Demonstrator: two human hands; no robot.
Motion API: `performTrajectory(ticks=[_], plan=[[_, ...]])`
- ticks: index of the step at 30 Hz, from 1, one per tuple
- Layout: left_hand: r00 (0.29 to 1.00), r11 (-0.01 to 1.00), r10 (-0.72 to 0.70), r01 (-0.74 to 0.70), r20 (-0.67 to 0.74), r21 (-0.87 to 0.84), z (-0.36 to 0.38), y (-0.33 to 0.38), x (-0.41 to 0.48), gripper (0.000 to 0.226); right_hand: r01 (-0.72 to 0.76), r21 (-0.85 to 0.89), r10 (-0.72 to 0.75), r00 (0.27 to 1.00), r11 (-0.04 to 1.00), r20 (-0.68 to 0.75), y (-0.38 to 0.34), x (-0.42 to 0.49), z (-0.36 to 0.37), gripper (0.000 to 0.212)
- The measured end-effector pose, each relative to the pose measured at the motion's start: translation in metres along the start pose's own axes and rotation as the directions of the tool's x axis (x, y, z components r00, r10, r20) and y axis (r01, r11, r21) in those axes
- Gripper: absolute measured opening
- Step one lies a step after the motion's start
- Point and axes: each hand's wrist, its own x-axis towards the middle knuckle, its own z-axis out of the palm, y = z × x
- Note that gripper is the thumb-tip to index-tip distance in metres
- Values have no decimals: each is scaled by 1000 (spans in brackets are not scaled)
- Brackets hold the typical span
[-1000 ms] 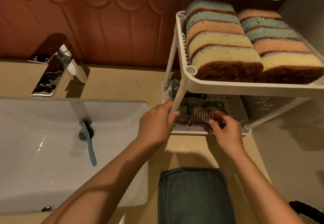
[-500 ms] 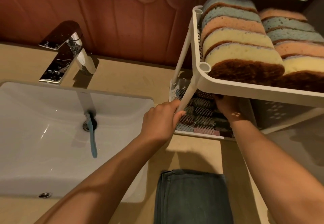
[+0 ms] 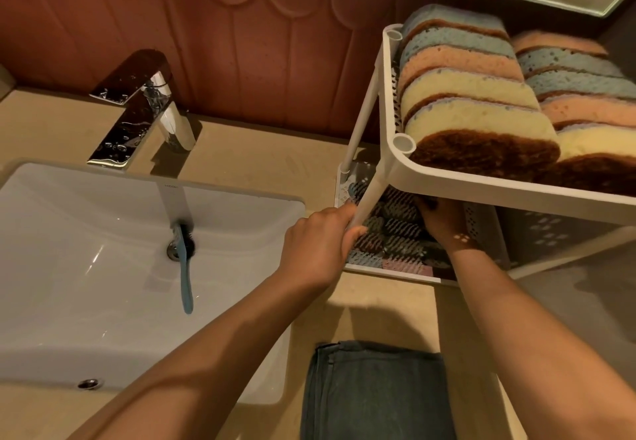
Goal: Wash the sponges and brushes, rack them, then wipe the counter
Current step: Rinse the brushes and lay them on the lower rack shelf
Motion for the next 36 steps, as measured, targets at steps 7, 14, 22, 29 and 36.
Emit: performTrajectory(ticks=[7,14,22,29,36], plan=[[996,998,65,-65,-64,9,4,-3,-1,25,55,-20,-56,995,998,-86,-26,-58,4,17],[998,997,45,-47,-31,-61,0,-1,0,21,-38,170,46,998,985,-44,-54,-125,-3,17],[935,809,-181,319,306,-494,-22,-10,-13,33,-59,356,37,997,933,70,-82,-177,5,11],[860,813,-217,421,462,-402,-53,-70,-59,10,-137,395,32,965,908,261,-119,-209,47,13],[813,766,-403,551,419,-331,-107,-150,-119,11,-135,377,-32,914,916,405,-167,-235,108,18]])
